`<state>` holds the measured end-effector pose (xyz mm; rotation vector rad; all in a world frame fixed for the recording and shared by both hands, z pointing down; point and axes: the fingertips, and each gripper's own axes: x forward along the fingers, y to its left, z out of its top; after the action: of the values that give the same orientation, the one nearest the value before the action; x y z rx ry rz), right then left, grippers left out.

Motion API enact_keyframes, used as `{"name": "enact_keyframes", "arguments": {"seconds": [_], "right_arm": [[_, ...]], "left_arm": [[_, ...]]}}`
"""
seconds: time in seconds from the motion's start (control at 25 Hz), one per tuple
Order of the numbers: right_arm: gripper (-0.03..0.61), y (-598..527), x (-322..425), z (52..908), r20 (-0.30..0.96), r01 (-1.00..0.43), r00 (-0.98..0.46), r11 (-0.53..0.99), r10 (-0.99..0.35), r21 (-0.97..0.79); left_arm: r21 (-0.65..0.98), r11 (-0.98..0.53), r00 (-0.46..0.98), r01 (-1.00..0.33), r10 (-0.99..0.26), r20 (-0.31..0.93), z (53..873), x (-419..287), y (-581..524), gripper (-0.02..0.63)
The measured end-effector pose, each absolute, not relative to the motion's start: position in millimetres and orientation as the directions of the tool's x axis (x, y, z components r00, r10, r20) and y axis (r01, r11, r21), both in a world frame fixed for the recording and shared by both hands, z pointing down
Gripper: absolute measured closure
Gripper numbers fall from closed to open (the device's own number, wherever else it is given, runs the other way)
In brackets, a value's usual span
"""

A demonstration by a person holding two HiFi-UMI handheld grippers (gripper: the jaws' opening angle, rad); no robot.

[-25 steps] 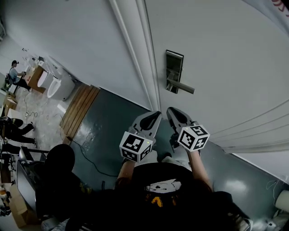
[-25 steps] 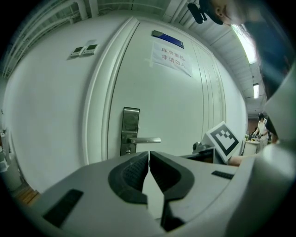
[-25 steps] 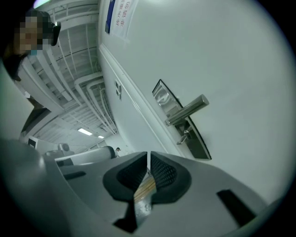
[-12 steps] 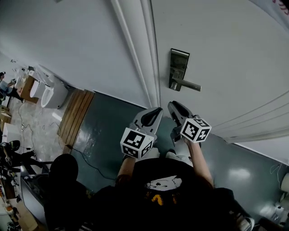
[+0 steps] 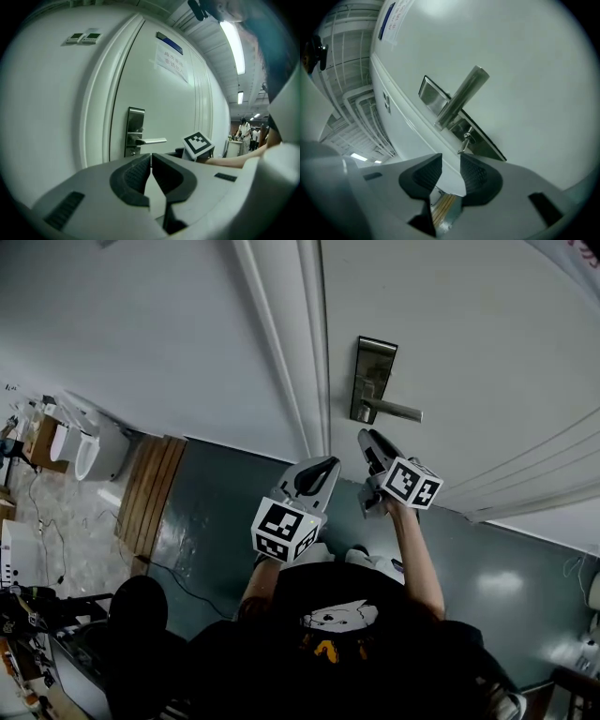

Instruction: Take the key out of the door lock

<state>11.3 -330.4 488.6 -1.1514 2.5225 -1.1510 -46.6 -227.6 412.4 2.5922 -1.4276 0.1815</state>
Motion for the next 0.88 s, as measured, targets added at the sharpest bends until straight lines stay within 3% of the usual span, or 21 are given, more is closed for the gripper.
{"name": "enact_keyframes", "arguments": {"seconds": [0.28, 0.88], "right_arm": [[0.460, -354.8, 9.3, 495.6, 0.190, -0.617, -0.643, 0.356, -0.742, -0.702], [0.466, -383.2, 8.8, 502.5, 0.129, -0.453, -0.542, 0.159, -0.831, -0.877]], "left_arm": [[0.097, -0.561, 0.568, -0.822, -0.798, 0.202, 423.3, -57.2, -232.1, 0.598], [0.059, -0.641, 0.640, -0.765, -0.747, 0.181, 415.3, -61.3, -240.3, 0.598]]}}
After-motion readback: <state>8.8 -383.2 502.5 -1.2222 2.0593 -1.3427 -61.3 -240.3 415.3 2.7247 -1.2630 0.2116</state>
